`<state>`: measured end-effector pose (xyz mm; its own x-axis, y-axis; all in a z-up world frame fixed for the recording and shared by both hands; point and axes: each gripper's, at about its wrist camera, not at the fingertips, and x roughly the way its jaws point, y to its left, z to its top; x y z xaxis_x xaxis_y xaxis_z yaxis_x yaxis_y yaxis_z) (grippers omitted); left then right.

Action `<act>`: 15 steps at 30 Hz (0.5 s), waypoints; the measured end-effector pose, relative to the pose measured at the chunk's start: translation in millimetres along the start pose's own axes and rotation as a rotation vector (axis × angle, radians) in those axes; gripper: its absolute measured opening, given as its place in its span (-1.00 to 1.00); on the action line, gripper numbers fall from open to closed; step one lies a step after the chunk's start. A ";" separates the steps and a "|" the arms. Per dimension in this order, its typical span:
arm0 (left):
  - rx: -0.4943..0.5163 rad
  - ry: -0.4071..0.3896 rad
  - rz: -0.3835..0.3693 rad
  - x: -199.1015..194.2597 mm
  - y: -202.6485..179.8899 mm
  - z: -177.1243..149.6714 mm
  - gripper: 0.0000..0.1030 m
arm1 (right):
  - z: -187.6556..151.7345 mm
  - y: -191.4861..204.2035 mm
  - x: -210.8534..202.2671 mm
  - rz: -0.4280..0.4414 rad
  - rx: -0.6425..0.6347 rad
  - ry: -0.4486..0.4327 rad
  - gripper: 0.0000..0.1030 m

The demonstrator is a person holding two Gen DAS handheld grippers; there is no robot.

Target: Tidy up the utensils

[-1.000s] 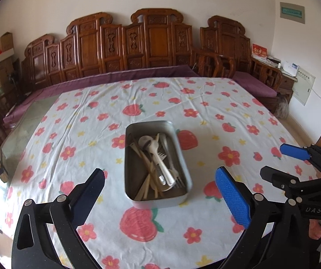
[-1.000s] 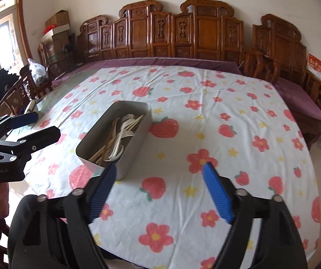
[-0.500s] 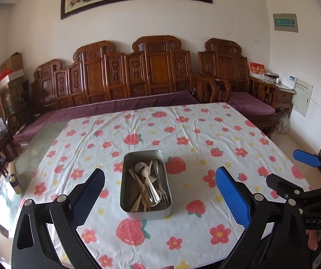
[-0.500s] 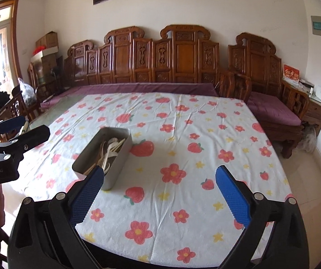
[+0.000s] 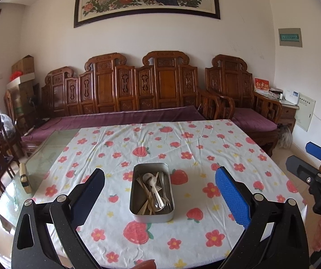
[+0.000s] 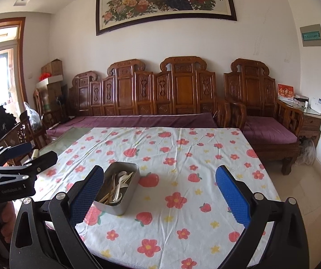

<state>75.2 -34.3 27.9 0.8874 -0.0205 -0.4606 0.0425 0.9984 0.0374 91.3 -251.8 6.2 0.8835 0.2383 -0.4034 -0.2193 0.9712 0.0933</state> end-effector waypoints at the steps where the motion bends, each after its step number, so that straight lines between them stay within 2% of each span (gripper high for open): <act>1: -0.005 -0.004 -0.002 -2.2 0.7 -0.2 0.85 | 0.9 0.9 -4.2 0.001 0.003 -0.006 0.95; 15: -0.027 -0.006 -0.007 -10.1 3.9 0.3 0.85 | 3.2 9.5 -16.7 0.009 -0.009 -0.026 0.95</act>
<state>66.6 -30.3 33.0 0.8899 -0.0279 -0.4552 0.0367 0.9993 0.0105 75.7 -246.6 16.8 0.8920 0.2468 -0.3786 -0.2305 0.9690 0.0886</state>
